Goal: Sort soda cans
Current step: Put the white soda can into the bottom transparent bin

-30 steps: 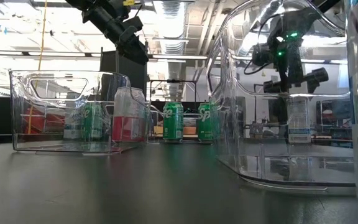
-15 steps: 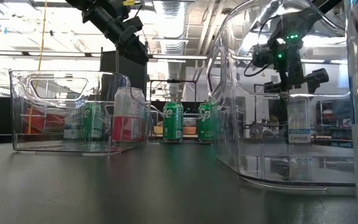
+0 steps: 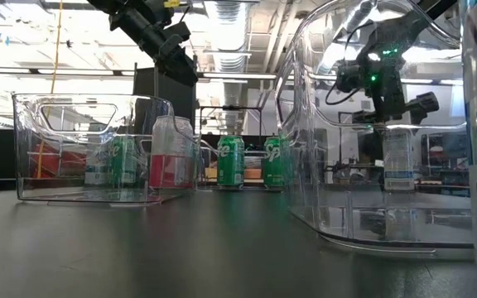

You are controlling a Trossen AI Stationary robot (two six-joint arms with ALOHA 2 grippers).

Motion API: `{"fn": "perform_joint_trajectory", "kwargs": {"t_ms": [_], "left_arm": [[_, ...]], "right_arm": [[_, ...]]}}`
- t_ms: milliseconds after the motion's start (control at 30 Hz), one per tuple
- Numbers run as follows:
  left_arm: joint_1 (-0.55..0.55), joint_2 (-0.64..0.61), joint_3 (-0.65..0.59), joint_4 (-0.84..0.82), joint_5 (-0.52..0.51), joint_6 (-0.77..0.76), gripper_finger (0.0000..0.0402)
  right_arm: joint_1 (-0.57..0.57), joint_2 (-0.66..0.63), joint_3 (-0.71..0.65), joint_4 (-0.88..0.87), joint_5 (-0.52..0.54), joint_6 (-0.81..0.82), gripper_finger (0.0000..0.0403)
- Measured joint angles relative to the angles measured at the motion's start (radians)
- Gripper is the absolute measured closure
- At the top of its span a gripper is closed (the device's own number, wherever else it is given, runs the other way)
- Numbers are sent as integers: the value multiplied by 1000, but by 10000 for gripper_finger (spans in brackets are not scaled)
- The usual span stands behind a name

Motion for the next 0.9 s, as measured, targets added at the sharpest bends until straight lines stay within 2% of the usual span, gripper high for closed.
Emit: {"fn": "perform_joint_trajectory", "kwargs": {"t_ms": [400,900], "left_arm": [[0,0,0,0,0,-3,125],[0,0,0,0,0,-6,125]], "right_arm": [[10,-1,-39,62,7,-8,99],[21,-1,-41,64,-11,-7,112]]}}
